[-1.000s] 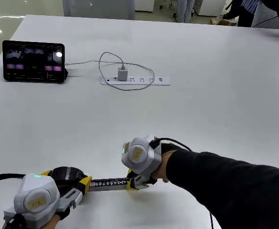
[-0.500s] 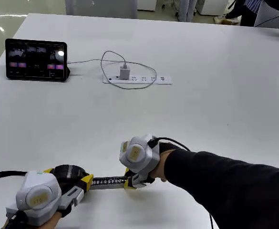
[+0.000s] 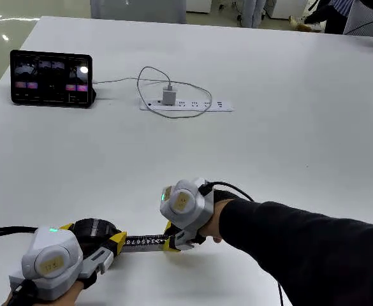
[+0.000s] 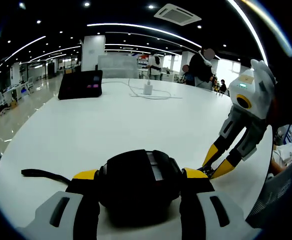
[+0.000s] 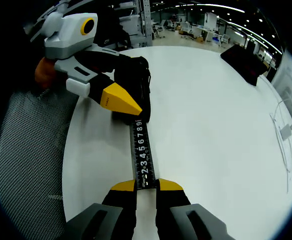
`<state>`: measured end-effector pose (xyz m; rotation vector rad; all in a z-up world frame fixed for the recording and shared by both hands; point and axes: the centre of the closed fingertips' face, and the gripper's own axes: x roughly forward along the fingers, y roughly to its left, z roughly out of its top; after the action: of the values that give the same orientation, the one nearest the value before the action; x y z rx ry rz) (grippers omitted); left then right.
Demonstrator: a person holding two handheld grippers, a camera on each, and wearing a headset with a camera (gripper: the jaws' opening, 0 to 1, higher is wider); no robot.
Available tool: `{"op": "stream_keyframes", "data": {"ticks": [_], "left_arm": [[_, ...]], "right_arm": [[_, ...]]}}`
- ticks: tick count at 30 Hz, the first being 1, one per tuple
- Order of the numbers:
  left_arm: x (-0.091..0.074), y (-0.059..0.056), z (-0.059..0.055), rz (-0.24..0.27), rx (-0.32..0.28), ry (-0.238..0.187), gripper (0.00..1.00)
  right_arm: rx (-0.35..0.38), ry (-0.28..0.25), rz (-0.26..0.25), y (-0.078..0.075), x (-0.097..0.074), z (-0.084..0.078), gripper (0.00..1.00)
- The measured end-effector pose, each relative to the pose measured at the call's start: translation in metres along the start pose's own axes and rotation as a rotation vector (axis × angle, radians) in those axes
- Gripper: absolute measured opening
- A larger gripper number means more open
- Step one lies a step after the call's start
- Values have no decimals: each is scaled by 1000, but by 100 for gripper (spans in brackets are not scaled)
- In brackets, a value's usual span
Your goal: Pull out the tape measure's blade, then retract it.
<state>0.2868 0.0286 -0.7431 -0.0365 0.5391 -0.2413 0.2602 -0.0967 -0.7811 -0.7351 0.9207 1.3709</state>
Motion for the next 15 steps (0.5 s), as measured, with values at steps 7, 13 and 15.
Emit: {"op": "stream_keyframes", "data": {"ticks": [7, 13, 15], "left_arm": [[0, 0, 0, -1, -2, 0, 60], [0, 0, 0, -1, -4, 0, 60], [0, 0, 0, -2, -4, 0, 60]], "right_arm": [[-7, -11, -3, 1, 2, 4, 10], [-9, -20, -6, 1, 3, 6, 10], [-16, -22, -8, 1, 4, 6, 10]]}}
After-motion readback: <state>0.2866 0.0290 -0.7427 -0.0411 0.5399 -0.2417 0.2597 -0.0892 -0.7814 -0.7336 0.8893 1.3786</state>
